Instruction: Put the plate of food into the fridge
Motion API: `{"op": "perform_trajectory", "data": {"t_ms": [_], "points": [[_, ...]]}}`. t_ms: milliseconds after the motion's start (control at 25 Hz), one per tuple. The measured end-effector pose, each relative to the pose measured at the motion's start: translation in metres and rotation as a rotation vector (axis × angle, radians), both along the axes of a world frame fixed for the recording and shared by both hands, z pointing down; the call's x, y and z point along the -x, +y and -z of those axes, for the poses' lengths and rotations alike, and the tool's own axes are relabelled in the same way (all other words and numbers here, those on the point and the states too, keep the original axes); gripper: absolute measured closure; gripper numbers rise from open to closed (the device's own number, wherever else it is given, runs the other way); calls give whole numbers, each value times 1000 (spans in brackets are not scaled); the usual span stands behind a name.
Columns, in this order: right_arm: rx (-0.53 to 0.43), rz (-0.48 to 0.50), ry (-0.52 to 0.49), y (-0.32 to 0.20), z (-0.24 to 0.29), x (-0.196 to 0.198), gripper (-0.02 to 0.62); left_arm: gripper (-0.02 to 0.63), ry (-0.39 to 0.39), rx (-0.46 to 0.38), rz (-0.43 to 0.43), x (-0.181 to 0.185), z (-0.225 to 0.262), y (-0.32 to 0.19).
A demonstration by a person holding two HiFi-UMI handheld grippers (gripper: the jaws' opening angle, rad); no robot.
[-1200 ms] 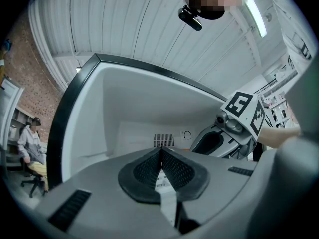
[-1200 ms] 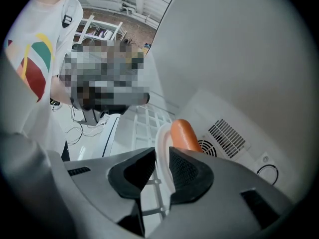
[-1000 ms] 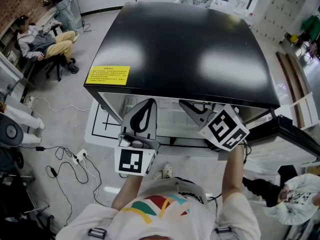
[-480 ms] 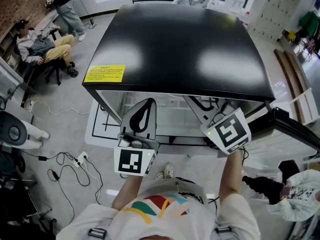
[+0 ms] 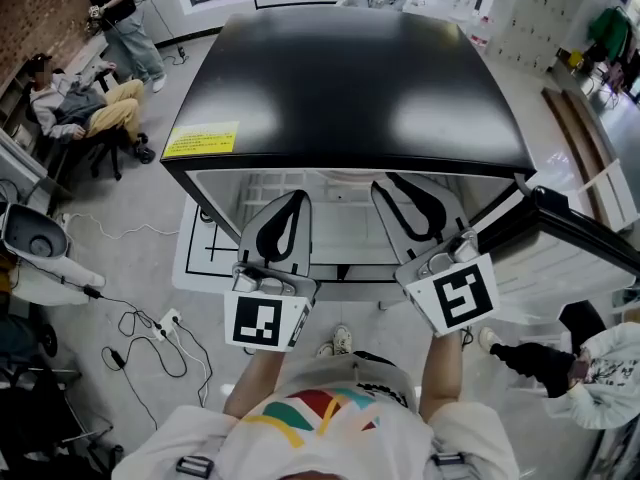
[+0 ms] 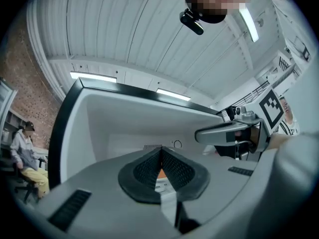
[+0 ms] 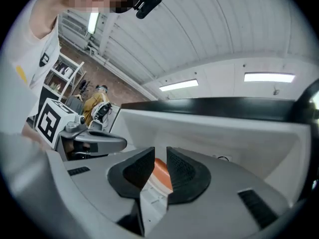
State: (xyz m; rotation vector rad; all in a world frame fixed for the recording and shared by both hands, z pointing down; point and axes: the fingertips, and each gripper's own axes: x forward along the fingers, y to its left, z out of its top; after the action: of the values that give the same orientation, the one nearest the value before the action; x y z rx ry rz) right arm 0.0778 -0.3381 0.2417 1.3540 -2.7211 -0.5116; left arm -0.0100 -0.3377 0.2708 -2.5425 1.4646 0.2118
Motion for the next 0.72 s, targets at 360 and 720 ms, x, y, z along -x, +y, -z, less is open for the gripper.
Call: {"op": "perform_trajectory", "data": {"t_ms": [360,720], "points": [[-53,-38,-132,44,11,2,532,598,-2,-40,-12,0,18,18],[-2,-199,-336,60,7,-25,594,598,-5,-27,-17,2,18,31]]}}
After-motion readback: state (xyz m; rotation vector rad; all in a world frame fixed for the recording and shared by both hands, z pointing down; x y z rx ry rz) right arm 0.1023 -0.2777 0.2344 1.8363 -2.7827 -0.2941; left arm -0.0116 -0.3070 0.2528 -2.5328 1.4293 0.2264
